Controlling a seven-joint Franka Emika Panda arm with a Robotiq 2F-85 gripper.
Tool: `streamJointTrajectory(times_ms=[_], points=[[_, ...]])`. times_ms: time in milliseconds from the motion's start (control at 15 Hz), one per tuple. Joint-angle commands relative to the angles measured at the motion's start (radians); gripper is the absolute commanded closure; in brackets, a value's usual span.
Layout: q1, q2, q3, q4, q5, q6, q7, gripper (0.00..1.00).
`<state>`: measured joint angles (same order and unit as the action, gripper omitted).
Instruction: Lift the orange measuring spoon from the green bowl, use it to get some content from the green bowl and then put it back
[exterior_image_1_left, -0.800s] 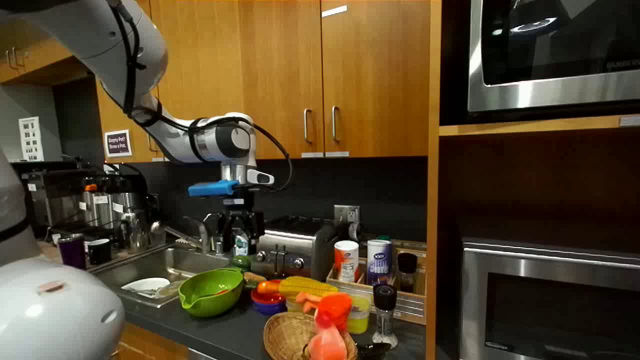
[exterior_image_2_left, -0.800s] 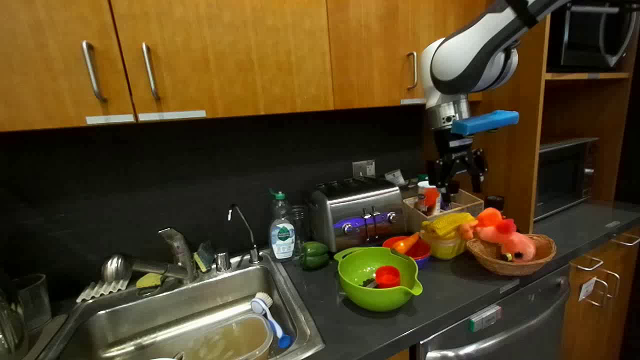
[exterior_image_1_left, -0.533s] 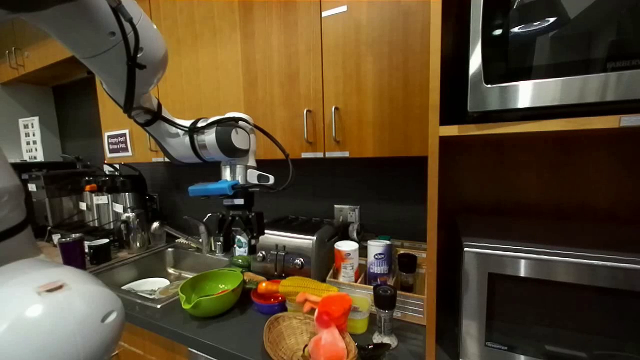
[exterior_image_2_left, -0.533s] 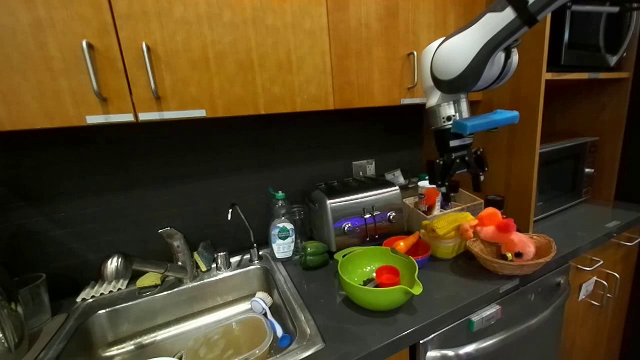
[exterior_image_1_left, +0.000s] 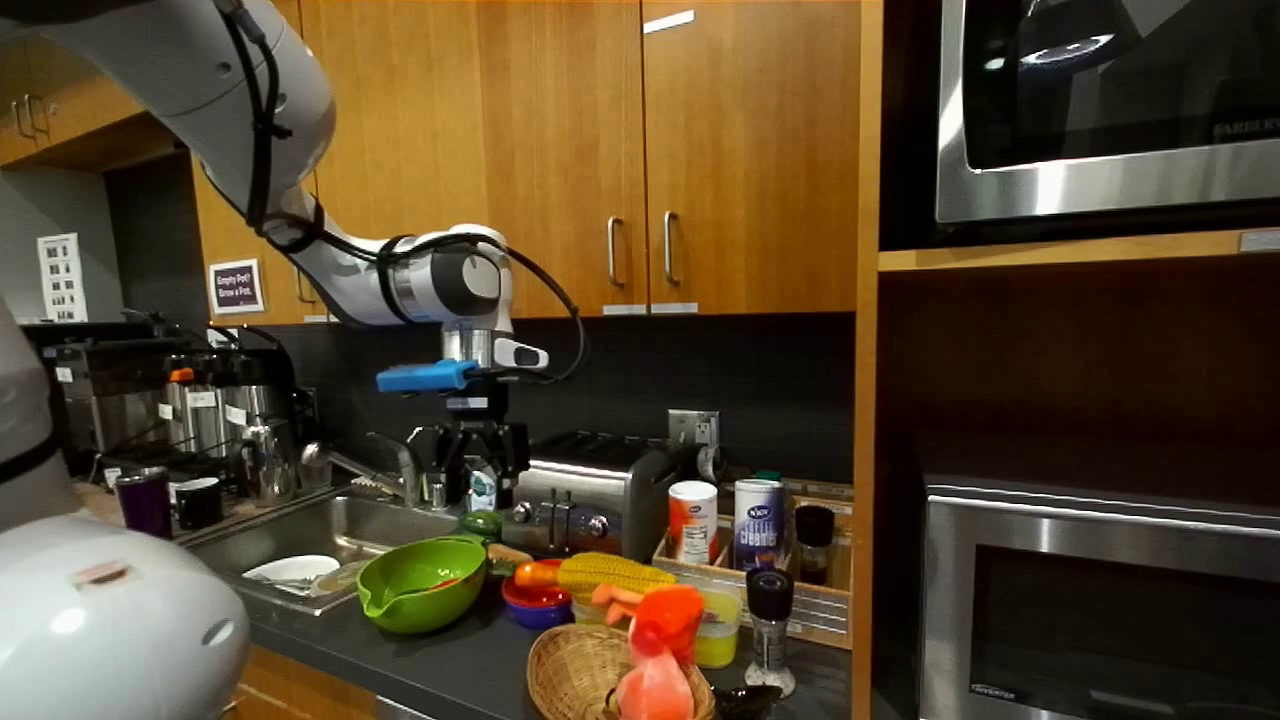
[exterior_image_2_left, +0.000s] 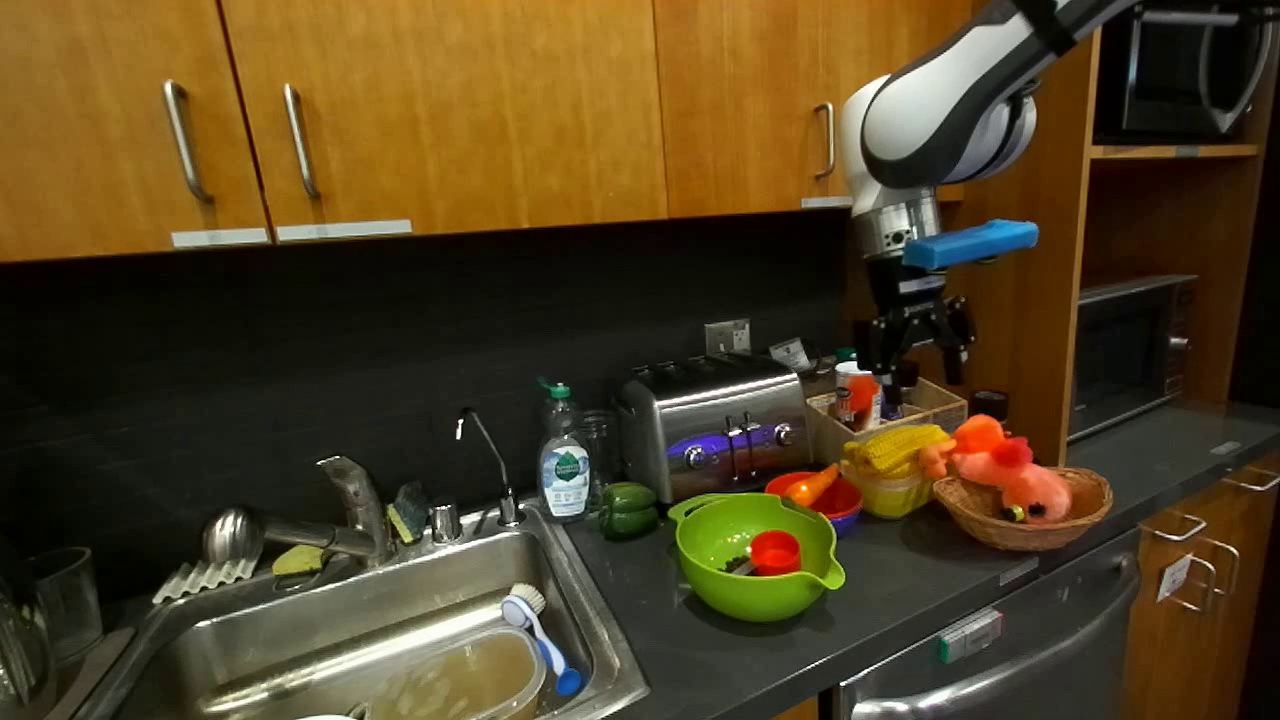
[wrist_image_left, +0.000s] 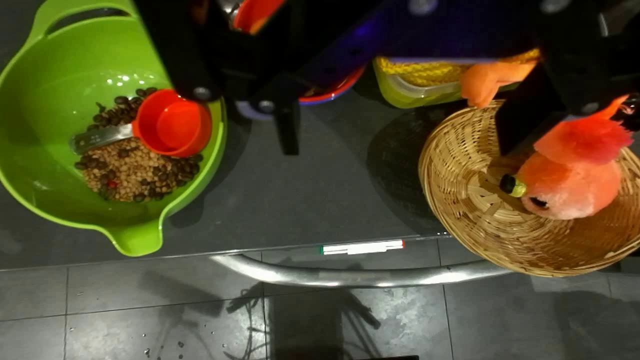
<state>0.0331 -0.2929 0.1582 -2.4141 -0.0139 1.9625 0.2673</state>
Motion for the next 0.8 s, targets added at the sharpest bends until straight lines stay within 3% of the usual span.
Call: streamJointTrajectory(times_ms=[0, 200, 400, 733], points=[[0.027, -0.021, 0.001, -0.031, -0.051, -0.001, -0.054, 0.0], [0.063, -0.029, -0.002, -0.057, -0.076, -0.064, -0.184, 0.0], [0.07, -0.036, 0.009, -0.068, -0.189, -0.036, -0.2, 0.0], [0.08, -0.073, -0.027, -0.033, -0.214, -0.032, -0.299, 0.0]])
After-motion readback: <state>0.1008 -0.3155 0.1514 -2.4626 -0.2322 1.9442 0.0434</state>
